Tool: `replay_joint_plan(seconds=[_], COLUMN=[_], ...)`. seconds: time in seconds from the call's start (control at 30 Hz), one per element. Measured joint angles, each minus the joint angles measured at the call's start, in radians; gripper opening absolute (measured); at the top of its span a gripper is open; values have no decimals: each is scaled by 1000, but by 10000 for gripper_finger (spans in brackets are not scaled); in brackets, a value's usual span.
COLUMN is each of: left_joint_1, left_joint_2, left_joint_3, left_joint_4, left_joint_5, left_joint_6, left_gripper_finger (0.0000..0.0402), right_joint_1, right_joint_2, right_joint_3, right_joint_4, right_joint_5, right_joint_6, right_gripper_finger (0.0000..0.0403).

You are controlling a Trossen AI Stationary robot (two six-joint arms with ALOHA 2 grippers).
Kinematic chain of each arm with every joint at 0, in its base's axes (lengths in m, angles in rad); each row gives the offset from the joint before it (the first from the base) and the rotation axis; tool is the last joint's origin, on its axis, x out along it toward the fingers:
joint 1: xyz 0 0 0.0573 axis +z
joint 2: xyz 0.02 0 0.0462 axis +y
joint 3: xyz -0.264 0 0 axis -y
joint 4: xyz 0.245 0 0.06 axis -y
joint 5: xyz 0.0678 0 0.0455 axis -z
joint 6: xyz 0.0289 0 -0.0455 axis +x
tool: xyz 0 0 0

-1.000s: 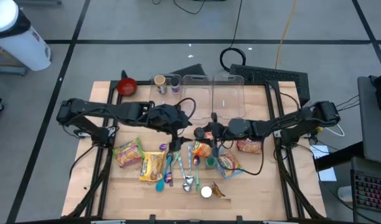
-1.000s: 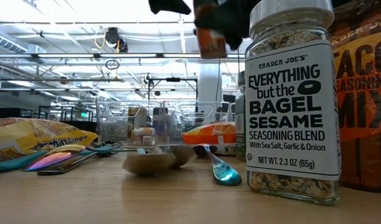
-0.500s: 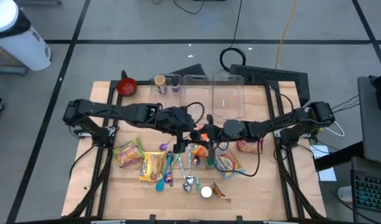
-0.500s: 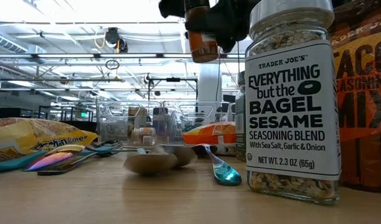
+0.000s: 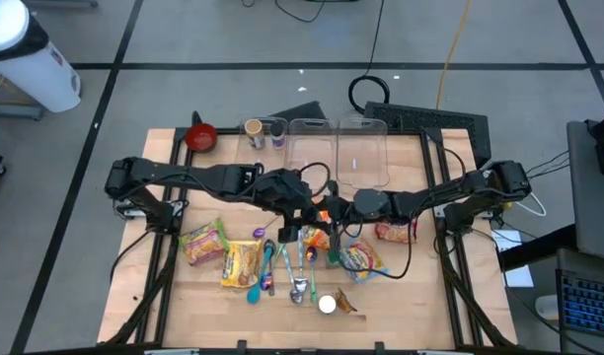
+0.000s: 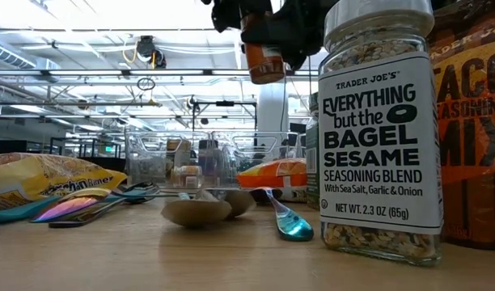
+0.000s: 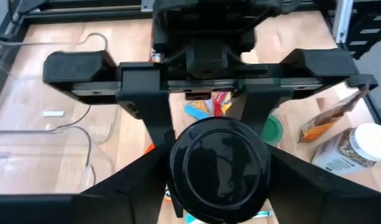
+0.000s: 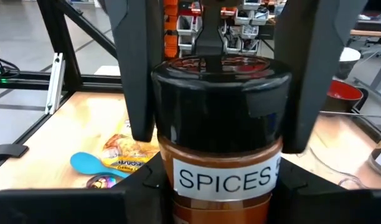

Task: Pick & Place Food Item
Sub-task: Put the orange seasoning bottle into the left transparent bin

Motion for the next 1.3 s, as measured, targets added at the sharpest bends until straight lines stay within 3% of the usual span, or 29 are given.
replay_joint_plan(seconds=[0.1, 0.23, 0.53, 0.7, 0.83, 1.1, 1.3], left_joint_1=[0, -3, -18, -11, 23, 318, 602], left_joint_2=[0, -16, -174, -286, -371, -491, -467], left_joint_3=[0, 5, 2, -64, -174, -406, -514], left_joint_4=[-1, -10, -81, -95, -88, -30, 79], left_joint_5=[1, -24, -171, -356, -472, -408, -183], left_joint_6=[10, 16, -19, -33, -56, -110, -147], left_gripper_finger=[213, 210, 209, 209, 209, 209, 209], right_joint_1=[0, -1, 4, 5, 2, 0, -4], right_joint_2=[1, 1, -102, -221, -323, -436, -443], right_joint_3=[0, 1, 1, -38, -120, -267, -298], right_joint_4=[-1, 12, -91, -208, -126, 80, 165], right_joint_5=[1, 4, 17, -16, 4, 58, 56], right_joint_6=[7, 1, 6, 37, 50, 52, 37], right_gripper_finger=[137, 151, 256, 285, 289, 282, 281])
